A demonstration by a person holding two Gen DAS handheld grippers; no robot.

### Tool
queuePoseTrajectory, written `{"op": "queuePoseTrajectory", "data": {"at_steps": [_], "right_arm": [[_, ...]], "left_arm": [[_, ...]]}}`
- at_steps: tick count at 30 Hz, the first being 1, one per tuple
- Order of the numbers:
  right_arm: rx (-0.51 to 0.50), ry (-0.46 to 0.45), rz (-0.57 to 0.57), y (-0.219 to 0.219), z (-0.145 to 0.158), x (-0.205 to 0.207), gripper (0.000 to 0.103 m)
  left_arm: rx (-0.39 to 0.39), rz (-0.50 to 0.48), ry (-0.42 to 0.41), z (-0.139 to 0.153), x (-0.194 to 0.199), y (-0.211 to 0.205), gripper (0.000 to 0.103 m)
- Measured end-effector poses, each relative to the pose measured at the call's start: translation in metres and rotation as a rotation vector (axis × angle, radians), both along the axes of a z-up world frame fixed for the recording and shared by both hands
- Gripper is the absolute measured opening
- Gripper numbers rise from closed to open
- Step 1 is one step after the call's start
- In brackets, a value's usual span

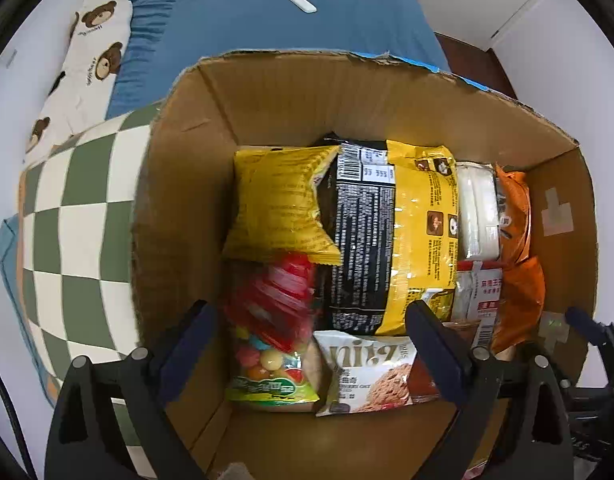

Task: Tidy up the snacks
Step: 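Carry both packets into the box and open both tools, then grasp the white-green packet with left tool while right tool grasps the yellow cracker bag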

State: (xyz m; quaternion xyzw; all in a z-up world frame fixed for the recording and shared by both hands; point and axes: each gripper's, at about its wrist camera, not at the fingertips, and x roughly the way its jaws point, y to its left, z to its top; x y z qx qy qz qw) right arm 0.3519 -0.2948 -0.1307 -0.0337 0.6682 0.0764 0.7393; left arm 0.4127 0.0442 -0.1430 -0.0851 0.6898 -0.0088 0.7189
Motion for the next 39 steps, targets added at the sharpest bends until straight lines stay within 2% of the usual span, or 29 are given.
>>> {"op": "queuePoseTrajectory", "data": {"at_steps": [3,9,17,25,39], "right_arm": [[-0.011,0.006,-0.005,0.001,-0.005,0.0,0.098],[0.0,-0.014,-0.017,0.0,-0.001,-0.009,0.098],[0.009,-0.099,-0.011,0.003,0.027,-0.032,0.098],[-0.004,-0.196,0.009,0.001,0.06,-0.064,0.098],[0.063,-0.384,0.009,-0.011,0.125,-0.12,0.098]], "left_arm": [[-0.001,0.014,0.016,-0.004,-0.003,0.003,0.098],[0.01,0.03,-0.016,0.001,-0.014,0.005,0.098],[0.044,0.019,-0.159,0.038,-0.056,-0.009,0.098],[0.079,0.028,-0.279,0.069,-0.092,-0.005,0.098],[0.103,0.031,-0.499,0.138,-0.164,-0.015,0.097]]}}
